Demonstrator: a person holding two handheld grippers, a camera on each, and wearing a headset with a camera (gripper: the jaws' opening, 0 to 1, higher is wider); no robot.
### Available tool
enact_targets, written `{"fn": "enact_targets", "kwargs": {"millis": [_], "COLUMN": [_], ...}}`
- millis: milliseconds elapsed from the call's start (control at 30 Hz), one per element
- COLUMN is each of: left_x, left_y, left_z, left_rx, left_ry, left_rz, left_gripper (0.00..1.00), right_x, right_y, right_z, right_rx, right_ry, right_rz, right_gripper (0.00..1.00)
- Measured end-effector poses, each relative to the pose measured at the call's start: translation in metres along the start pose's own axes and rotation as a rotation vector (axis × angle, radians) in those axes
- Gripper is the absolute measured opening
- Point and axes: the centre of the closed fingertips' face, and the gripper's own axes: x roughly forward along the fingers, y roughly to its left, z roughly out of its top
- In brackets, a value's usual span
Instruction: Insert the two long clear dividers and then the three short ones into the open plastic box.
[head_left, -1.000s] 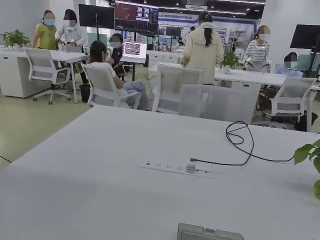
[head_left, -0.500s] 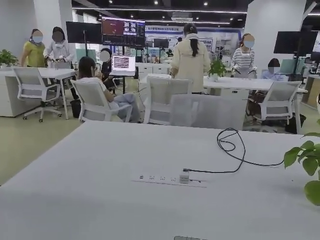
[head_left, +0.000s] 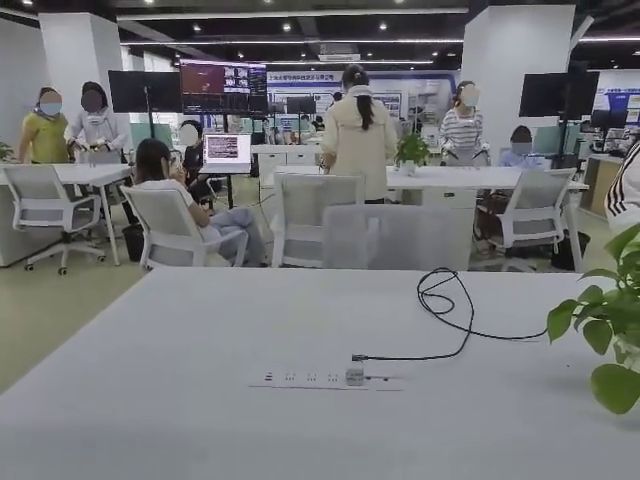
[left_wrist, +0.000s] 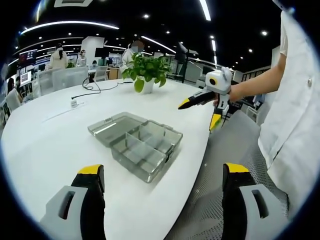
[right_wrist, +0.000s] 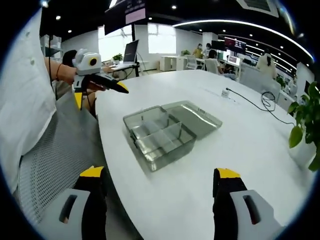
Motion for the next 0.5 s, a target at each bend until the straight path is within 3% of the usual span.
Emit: {"fn": "enact_targets", "kwargs": {"millis": [233, 500], "left_x": [0.002, 0.002], "left_y": [0.0, 0.001], "left_z": [-0.008, -0.015], "left_rx": [-0.014, -0.017], "left_ry": [0.018, 0.034], "left_rz": [0.003, 0.007], "left_gripper": [1.0, 1.0], "right_x": [0.002, 0.003], "right_y": [0.005, 0.007], "right_z": [-0.005, -0.008], "right_rx": [0.034, 0.029], "right_ry": [-0.024, -0.012], "right_rz": [0.004, 0.018], "right_gripper": [0.95, 0.96]}}
